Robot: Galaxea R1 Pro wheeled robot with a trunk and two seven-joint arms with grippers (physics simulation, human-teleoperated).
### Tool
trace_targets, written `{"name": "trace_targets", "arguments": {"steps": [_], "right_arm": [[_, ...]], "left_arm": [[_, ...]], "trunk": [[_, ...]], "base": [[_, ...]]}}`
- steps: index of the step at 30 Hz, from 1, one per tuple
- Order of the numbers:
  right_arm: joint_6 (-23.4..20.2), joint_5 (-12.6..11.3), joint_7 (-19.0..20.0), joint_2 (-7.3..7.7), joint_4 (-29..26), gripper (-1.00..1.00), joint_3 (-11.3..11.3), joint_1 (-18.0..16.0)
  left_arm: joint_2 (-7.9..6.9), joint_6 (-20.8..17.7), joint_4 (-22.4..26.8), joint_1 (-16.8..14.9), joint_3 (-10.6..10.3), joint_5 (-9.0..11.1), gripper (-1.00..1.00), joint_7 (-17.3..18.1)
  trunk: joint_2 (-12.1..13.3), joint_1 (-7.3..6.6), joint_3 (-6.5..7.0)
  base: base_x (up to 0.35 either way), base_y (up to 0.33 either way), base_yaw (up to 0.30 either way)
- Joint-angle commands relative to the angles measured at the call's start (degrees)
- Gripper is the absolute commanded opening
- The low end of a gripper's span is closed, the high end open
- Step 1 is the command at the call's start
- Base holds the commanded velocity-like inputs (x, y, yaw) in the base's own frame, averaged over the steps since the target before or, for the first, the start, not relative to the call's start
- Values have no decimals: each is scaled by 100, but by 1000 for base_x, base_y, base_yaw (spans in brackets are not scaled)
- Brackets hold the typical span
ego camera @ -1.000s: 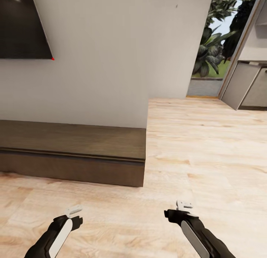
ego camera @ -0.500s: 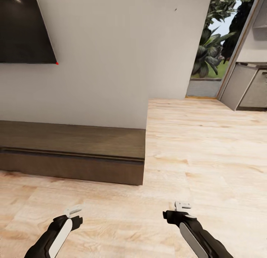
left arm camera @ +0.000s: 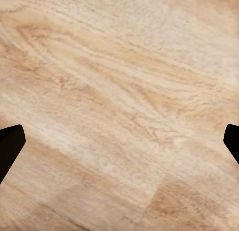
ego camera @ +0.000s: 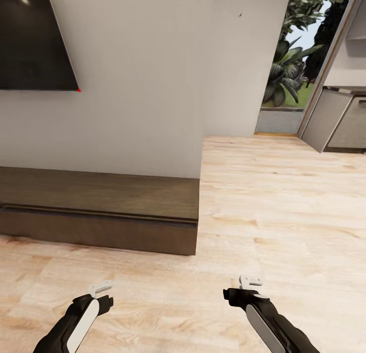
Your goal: Place each of the two pumpkins and all three candles from the living room inside a cabinet in the living room (use any cabinet), then make sure every cabinet is closed, and position the cauldron so it is next to a table in the living room.
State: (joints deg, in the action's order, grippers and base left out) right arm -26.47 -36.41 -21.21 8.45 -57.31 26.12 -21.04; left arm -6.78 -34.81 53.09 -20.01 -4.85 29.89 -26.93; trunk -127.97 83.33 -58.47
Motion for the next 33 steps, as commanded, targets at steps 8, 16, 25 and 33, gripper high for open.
{"name": "trace_targets", "arguments": {"steps": [8, 16, 25, 33], "right_arm": [[-2, -59, -58, 7, -9, 100, 25, -5], [-3, -59, -58, 7, -8, 100, 25, -5], [-4, -59, -58, 7, -8, 100, 29, -5], [-5, -59, -65, 7, -8, 100, 33, -5]], "left_arm": [[-7, -8, 8, -3, -25, 61, 100, -58], [-7, -8, 4, -1, -25, 61, 100, -58], [-7, -8, 6, -1, -28, 61, 100, -58], [-8, 22, 3, 6, -33, 61, 100, -30]], "trunk": [[-2, -1, -5], [-2, -1, -5], [118, -67, 49], [118, -67, 49]], "base": [[0, 0, 0], [0, 0, 0], [0, 0, 0], [-138, 80, 0]]}}
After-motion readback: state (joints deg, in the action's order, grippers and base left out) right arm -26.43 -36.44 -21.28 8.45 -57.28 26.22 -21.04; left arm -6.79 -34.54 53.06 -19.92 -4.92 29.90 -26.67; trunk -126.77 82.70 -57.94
